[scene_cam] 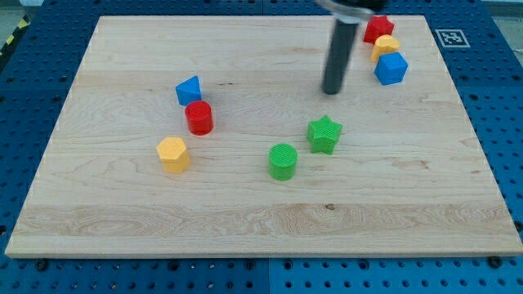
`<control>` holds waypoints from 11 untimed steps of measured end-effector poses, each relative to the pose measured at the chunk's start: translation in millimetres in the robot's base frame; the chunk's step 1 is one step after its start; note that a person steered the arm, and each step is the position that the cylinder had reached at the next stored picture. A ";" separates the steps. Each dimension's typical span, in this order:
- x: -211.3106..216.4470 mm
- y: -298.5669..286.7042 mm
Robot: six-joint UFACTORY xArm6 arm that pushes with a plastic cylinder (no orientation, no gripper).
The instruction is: Slide the triangle into the blue cube
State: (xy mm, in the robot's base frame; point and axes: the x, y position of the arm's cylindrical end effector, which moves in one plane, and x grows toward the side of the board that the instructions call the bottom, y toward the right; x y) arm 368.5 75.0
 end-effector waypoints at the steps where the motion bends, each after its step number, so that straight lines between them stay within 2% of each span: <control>1: -18.4 -72.7; 3: -14.0 -258.2; 4: 2.6 -263.2; 5: 17.4 -242.2; 7: 18.4 -175.6; 11: 56.8 -14.7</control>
State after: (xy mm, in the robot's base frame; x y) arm 425.3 60.3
